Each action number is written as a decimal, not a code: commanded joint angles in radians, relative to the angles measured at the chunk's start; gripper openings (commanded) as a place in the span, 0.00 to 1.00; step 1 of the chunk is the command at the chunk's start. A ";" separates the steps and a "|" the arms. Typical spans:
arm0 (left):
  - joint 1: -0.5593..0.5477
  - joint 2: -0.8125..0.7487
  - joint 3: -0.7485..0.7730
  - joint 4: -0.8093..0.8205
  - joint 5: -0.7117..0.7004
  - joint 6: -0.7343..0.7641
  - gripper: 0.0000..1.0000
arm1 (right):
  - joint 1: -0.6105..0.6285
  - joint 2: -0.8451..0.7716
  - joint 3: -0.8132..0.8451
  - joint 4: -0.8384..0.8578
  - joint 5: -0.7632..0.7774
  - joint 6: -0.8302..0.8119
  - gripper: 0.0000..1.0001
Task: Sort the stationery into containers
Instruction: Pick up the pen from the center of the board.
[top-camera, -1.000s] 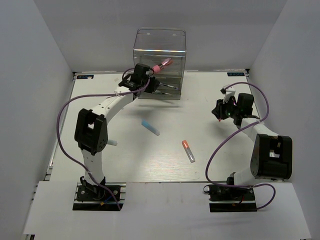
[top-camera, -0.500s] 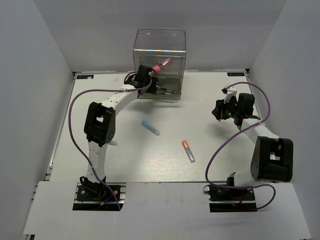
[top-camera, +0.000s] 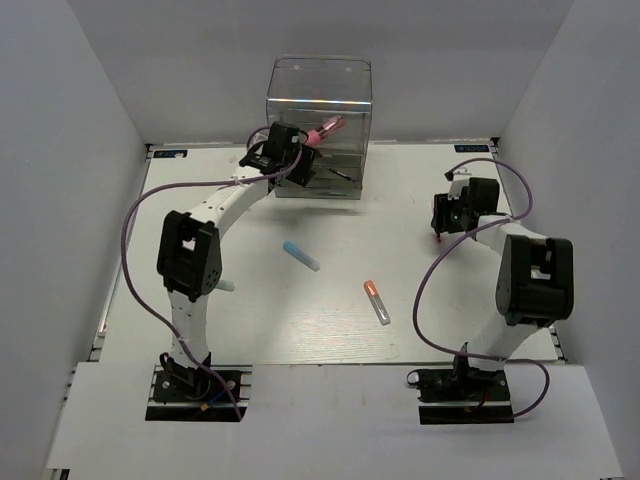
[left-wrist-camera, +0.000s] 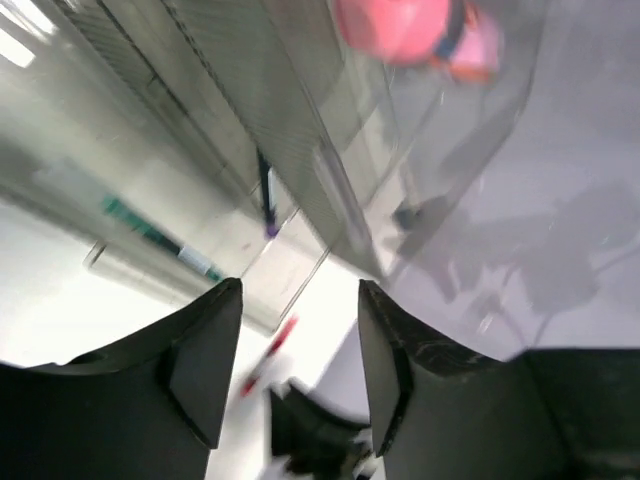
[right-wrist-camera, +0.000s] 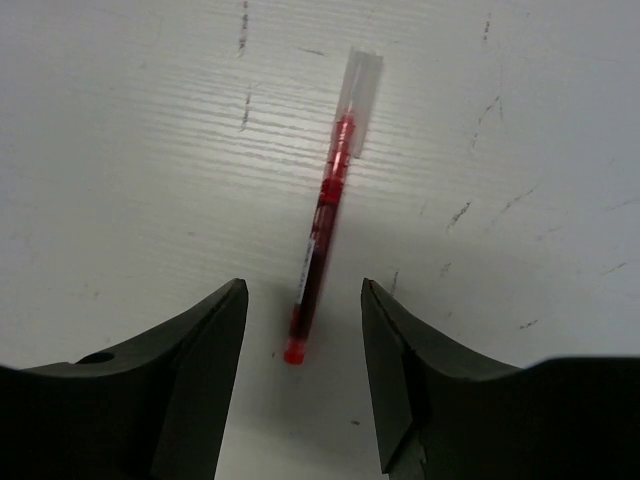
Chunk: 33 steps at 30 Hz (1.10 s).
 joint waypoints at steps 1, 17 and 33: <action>-0.007 -0.161 0.014 -0.135 -0.002 0.201 0.61 | 0.011 0.054 0.094 -0.023 0.080 0.004 0.55; 0.005 -0.578 -0.719 0.007 -0.016 0.236 0.90 | 0.048 0.258 0.268 -0.204 0.094 -0.066 0.20; 0.025 -0.353 -0.673 0.179 0.102 0.041 0.89 | 0.164 0.114 0.481 -0.461 -0.499 -0.713 0.00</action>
